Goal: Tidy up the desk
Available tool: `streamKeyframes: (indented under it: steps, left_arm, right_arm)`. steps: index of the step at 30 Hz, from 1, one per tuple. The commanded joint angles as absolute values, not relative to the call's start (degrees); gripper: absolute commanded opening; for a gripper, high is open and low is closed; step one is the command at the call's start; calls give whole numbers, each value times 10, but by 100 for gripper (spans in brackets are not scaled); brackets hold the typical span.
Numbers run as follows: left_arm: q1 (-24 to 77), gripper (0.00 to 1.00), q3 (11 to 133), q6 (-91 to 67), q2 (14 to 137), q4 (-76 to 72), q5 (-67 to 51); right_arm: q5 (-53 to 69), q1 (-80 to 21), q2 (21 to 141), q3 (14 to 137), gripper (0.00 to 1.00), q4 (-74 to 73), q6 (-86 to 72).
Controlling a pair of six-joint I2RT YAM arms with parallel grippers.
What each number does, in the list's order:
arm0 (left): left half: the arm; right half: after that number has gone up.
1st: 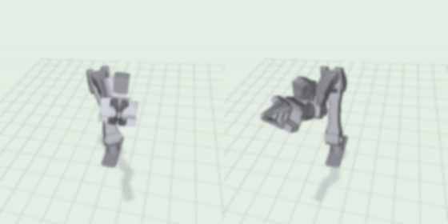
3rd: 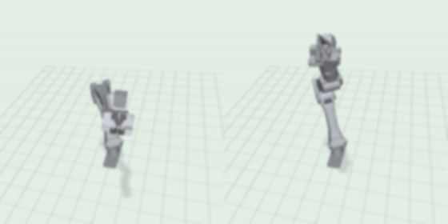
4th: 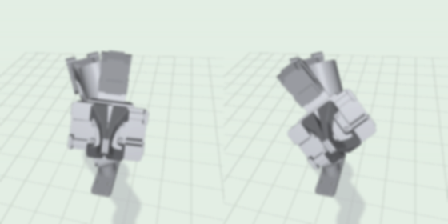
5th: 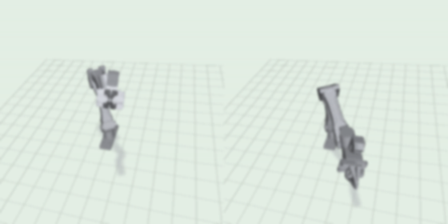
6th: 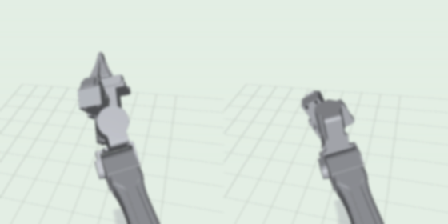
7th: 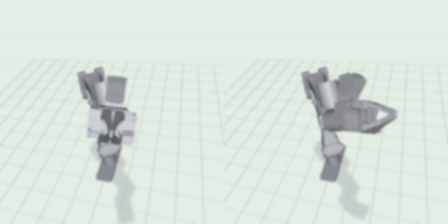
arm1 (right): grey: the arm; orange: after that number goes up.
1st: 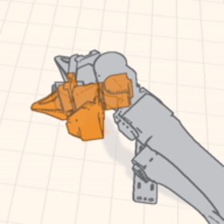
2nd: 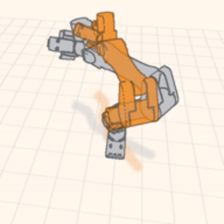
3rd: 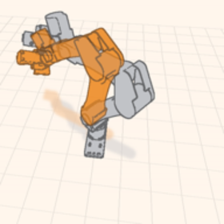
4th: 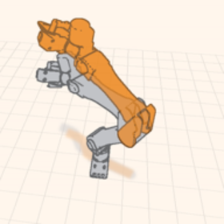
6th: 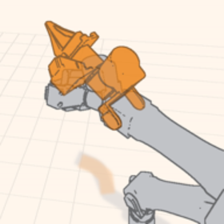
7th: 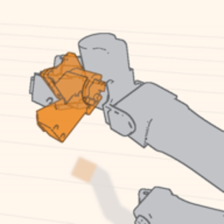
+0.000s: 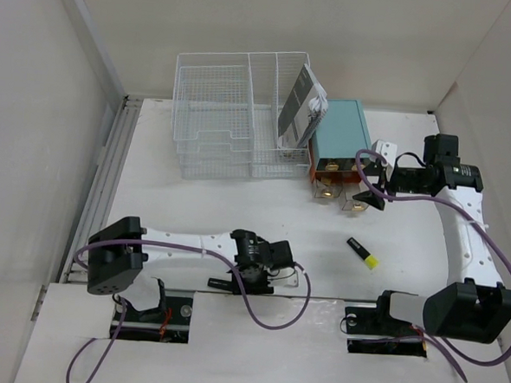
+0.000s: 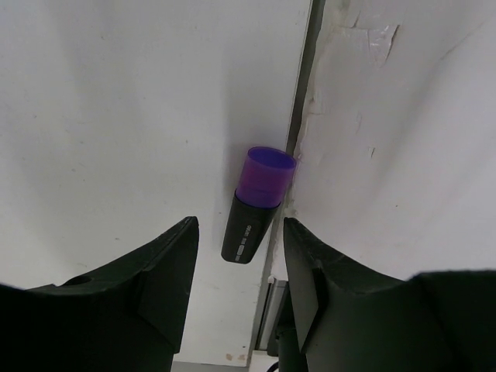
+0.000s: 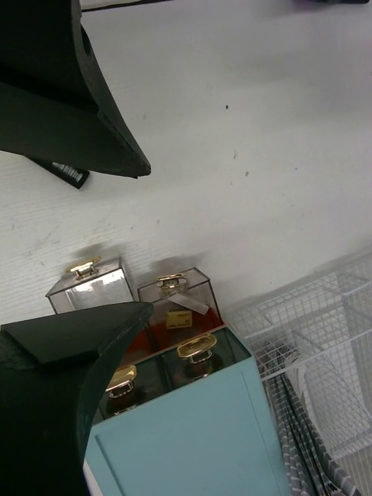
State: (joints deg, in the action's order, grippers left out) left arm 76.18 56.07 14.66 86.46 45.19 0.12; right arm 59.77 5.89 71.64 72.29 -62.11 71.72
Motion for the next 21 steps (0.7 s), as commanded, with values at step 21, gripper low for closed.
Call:
streamKeyframes:
  steps: [21]
  left_arm:
    - [785,45,537,163,941,405,3]
  right_arm:
    - [573,54,696,736,71,-642,750]
